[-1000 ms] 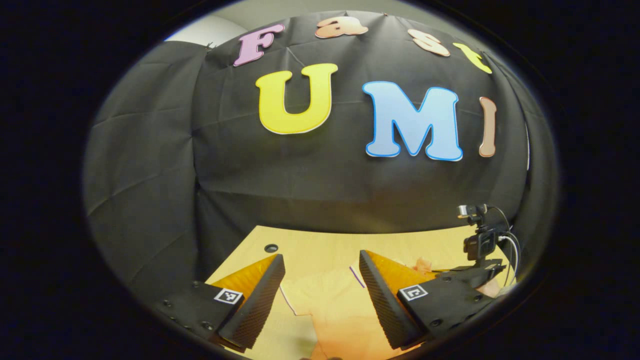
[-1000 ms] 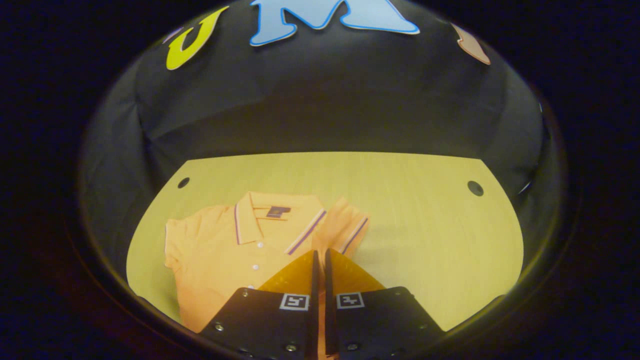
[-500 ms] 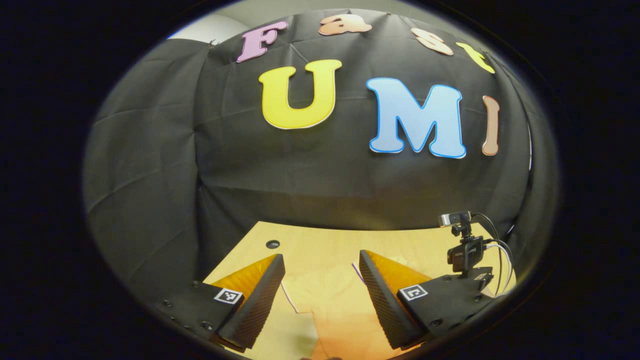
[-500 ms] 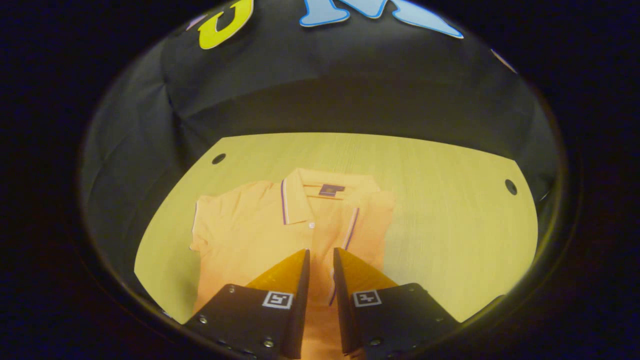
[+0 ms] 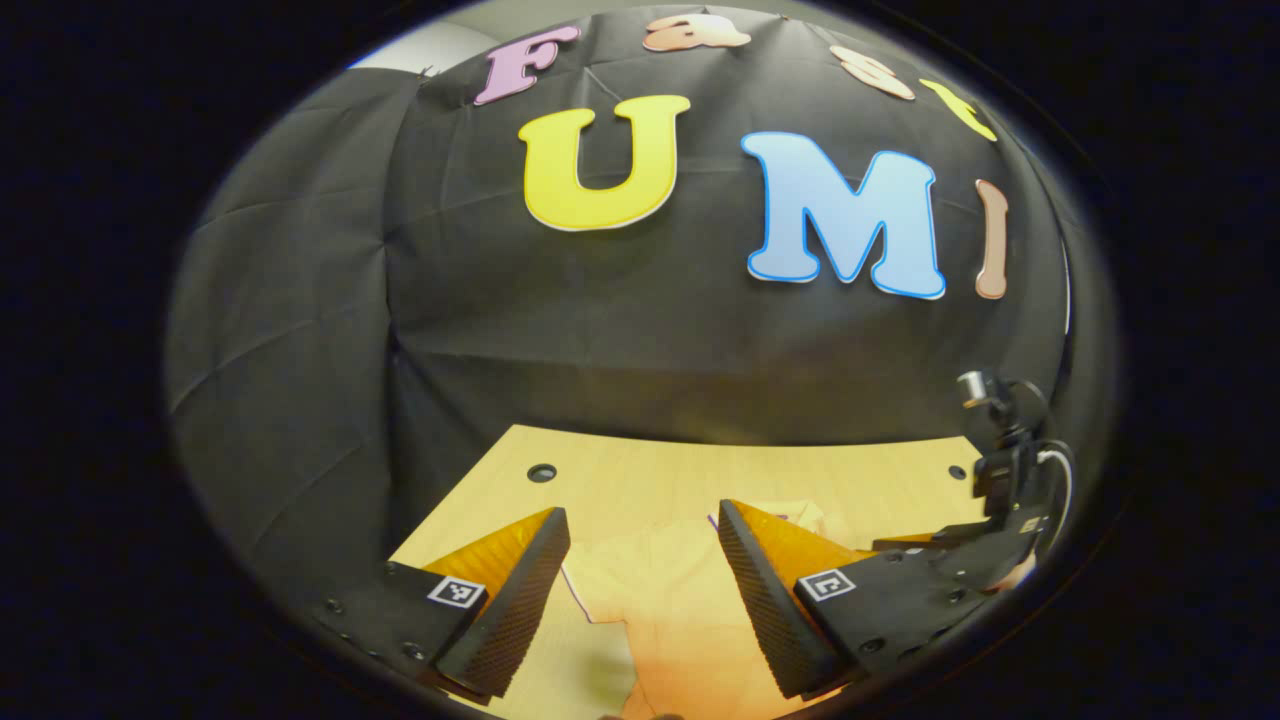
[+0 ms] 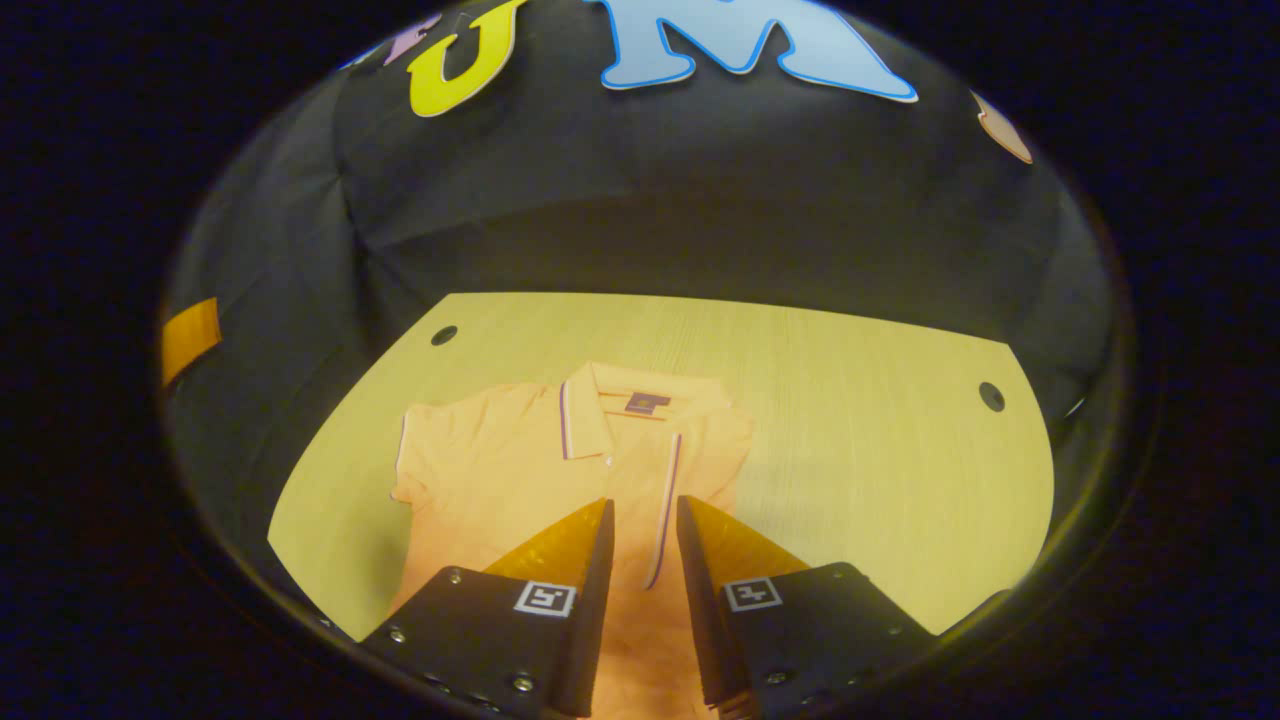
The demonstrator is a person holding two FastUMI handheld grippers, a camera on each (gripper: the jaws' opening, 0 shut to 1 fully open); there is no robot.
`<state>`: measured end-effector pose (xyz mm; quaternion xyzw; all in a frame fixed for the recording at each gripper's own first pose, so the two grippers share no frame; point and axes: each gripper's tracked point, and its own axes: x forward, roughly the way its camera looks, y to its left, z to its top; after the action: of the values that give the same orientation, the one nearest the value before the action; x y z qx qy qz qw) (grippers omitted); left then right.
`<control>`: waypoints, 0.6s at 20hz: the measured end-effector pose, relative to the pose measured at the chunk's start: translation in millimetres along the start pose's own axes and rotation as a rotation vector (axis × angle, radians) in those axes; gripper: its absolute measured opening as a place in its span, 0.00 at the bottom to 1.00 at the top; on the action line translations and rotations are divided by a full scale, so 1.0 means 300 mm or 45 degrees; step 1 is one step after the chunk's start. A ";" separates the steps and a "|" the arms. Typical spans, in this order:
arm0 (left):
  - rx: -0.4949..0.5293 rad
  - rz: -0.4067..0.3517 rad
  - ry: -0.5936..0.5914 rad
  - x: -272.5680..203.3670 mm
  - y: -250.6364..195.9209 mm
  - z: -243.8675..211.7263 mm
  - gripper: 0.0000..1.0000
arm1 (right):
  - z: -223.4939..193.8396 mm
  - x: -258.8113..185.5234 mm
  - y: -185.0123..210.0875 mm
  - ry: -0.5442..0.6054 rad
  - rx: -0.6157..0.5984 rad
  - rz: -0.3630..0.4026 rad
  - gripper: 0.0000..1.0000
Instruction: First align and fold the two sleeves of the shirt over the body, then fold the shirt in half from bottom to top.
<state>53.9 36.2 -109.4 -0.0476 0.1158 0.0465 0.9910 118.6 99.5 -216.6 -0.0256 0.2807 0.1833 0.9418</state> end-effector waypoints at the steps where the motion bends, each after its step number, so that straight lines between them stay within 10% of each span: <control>1: 0.000 0.005 0.013 0.022 0.009 -0.019 0.99 | 0.004 -0.028 0.003 -0.013 -0.002 0.005 0.40; 12: -0.006 0.008 0.209 0.261 0.085 -0.298 0.99 | -0.029 -0.322 0.032 -0.052 0.006 0.008 0.40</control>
<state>107.0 58.6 -216.4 -0.0532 0.1968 0.0459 0.9779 35.7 75.2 -171.5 -0.0189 0.2620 0.1862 0.9468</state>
